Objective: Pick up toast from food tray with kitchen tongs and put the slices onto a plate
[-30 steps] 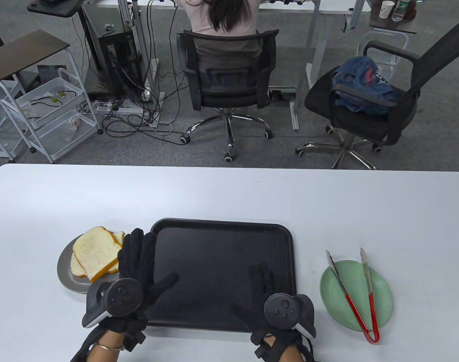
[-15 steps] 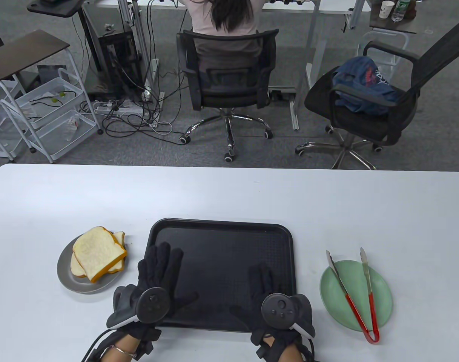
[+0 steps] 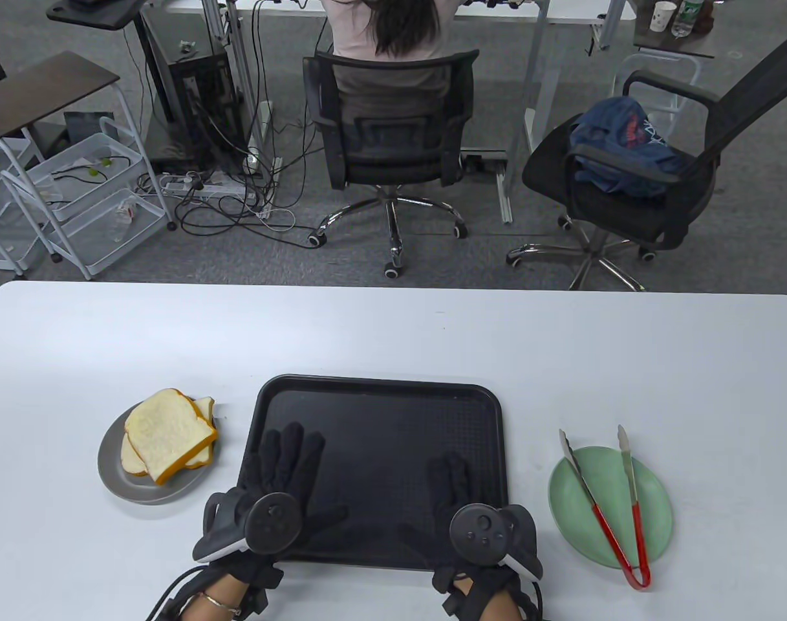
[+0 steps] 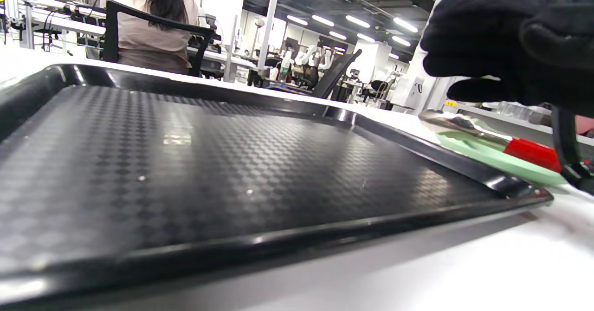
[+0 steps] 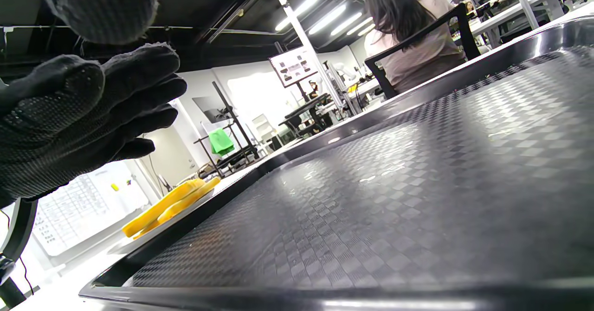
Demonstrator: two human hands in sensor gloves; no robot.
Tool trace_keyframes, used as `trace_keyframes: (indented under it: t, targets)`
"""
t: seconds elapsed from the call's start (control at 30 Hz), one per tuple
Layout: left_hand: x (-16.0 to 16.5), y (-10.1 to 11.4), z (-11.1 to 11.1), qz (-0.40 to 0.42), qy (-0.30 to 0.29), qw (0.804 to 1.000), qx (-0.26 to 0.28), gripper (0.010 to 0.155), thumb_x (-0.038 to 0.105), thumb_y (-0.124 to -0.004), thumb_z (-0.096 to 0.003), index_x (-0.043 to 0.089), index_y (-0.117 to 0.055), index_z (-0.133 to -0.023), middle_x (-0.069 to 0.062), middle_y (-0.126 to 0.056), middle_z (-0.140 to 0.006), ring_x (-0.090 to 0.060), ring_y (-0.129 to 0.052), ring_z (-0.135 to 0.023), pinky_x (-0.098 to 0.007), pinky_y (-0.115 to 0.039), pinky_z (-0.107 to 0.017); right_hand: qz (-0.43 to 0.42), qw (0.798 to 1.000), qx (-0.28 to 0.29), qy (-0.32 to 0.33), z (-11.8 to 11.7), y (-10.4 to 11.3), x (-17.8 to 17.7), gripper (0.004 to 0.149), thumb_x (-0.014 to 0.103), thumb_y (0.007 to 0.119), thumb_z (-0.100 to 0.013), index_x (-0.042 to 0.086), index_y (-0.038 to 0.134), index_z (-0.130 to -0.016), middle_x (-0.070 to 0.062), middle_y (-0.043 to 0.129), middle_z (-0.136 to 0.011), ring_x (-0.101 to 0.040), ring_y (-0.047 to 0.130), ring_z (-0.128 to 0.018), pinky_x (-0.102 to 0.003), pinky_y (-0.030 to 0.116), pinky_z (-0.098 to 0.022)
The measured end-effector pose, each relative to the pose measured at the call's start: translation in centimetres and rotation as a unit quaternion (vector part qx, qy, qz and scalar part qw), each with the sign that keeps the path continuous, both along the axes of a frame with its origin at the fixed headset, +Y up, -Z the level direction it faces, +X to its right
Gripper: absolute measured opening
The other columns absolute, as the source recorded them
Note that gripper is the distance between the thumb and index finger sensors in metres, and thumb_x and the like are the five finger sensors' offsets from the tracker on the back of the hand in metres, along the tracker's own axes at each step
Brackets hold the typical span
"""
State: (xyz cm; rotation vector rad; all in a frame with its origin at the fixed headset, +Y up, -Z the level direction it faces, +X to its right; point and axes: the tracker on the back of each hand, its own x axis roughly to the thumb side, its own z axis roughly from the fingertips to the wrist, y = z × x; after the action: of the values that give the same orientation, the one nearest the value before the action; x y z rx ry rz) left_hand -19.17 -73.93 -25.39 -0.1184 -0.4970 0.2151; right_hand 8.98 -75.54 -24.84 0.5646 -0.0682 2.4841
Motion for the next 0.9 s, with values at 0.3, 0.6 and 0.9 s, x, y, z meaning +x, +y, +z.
trace_keyframes:
  t: [0.3, 0.6, 0.9]
  targets:
    - [-0.16, -0.22, 0.04, -0.007, 0.000, 1.000, 0.001, 0.103, 0.074, -0.041, -0.0672, 0.003, 0.007, -0.124, -0.039, 0.007, -0.123, -0.072, -0.009, -0.107, -0.084, -0.027, -0.073, -0.001, 1.000, -0.004, 0.005, -0.05, -0.05, -0.13, 0.099, 0.057, 0.076, -0.042, -0.001, 0.023, -0.102, -0.037, 0.018, -0.104, -0.061, 0.026, -0.090, -0.073, 0.037, -0.057]
    - [0.01, -0.50, 0.38, -0.015, -0.010, 1.000, 0.004, 0.102, 0.072, -0.041, -0.0675, 0.001, 0.006, -0.124, -0.041, 0.007, -0.123, -0.073, -0.009, -0.106, -0.085, -0.028, -0.072, -0.006, 1.000, -0.007, 0.010, -0.07, -0.09, -0.23, 0.099, 0.057, 0.076, -0.042, -0.001, 0.023, -0.102, -0.037, 0.017, -0.104, -0.061, 0.025, -0.090, -0.074, 0.037, -0.056]
    - [-0.22, -0.77, 0.52, -0.017, -0.007, 1.000, -0.004, 0.102, 0.072, -0.041, -0.0677, 0.000, 0.005, -0.124, -0.042, 0.006, -0.122, -0.074, -0.010, -0.106, -0.085, -0.028, -0.072, 0.001, 1.000, -0.011, 0.021, -0.01, -0.17, -0.50, 0.099, 0.057, 0.076, -0.042, -0.001, 0.022, -0.102, -0.037, 0.017, -0.104, -0.061, 0.024, -0.090, -0.074, 0.037, -0.056]
